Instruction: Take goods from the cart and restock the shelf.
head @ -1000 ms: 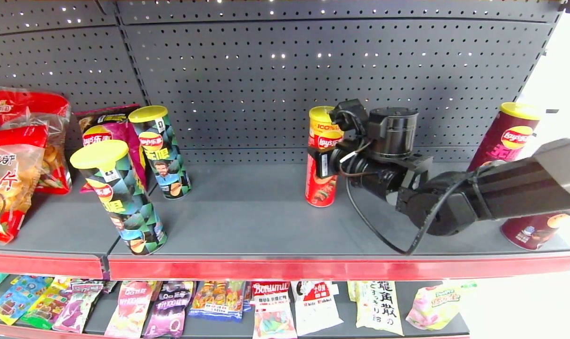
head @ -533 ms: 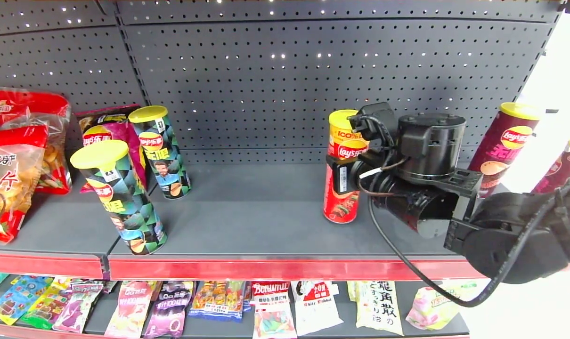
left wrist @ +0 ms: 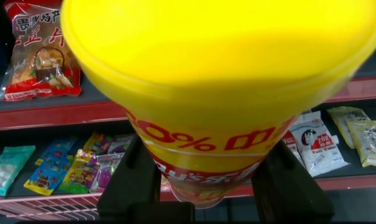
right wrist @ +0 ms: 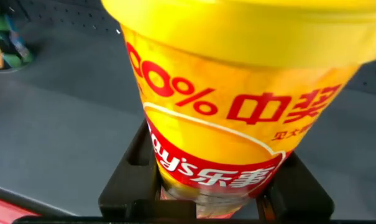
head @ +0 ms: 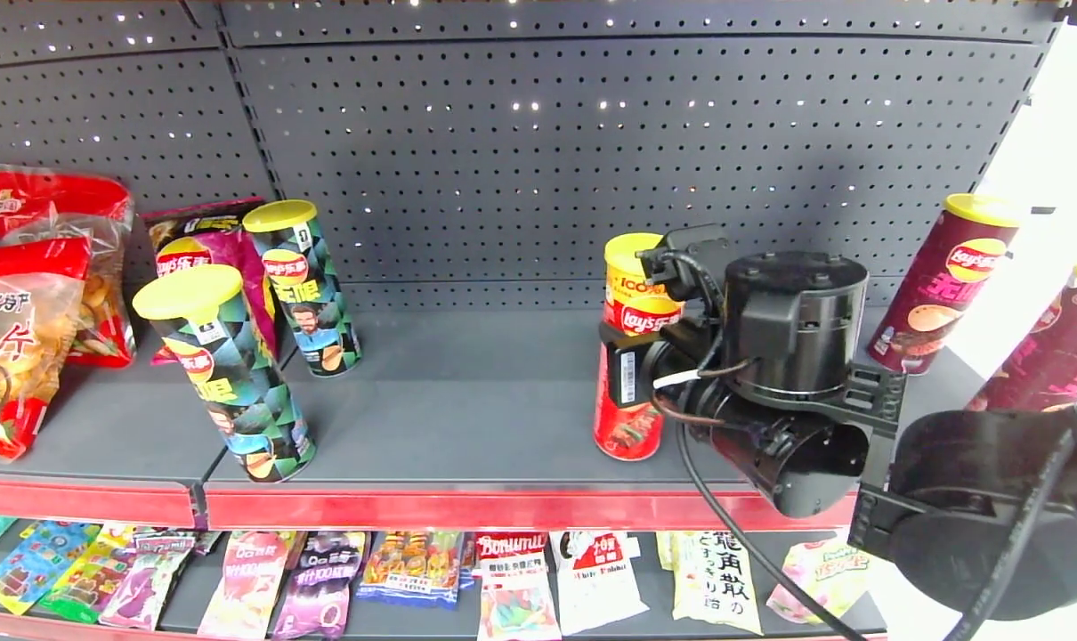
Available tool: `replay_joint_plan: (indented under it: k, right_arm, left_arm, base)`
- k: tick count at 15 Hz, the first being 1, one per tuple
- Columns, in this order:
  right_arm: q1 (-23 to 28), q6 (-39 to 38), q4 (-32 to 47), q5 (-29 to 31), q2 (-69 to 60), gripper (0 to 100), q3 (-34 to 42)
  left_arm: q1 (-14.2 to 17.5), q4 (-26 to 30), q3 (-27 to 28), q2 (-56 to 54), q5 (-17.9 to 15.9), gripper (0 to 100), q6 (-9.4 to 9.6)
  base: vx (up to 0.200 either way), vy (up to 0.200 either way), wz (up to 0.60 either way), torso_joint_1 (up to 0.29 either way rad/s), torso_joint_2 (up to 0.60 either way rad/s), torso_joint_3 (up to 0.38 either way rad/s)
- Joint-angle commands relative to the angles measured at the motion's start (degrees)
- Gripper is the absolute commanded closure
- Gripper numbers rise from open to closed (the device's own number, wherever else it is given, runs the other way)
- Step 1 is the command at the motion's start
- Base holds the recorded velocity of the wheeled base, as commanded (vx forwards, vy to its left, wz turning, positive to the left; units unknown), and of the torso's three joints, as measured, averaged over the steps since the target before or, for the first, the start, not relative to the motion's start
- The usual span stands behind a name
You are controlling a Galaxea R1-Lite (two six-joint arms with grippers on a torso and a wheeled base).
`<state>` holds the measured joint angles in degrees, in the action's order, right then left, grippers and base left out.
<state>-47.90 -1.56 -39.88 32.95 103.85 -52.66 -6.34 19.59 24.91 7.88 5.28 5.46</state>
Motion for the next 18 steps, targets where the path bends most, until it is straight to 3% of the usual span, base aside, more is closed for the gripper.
replay_joint_plan:
  k: [1,5,18]
  right_arm:
    - [-0.88,-0.02,-0.38,0.89,-0.05,100,1.60]
    - [-3.43,-0.02,-1.96,5.81,0.65,100,2.04]
    - [-5.28,0.33,-2.05,9.15,-0.40,100,4.24]
  left_arm:
    - [0.01,0.01,-0.03,-0.05,-0.01,100,-0.01]
    - [0.01,0.01,-0.03,0.04,-0.01,100,-0.01]
    - [0.01,0.01,-0.12,-0.05,-0.09,100,-0.01]
  base:
    - [0.000,0.000,0.00,0.000,0.00,0.000]
    - [0.000,0.000,0.00,0.000,0.00,0.000]
    - [0.000,0.000,0.00,0.000,0.00,0.000]
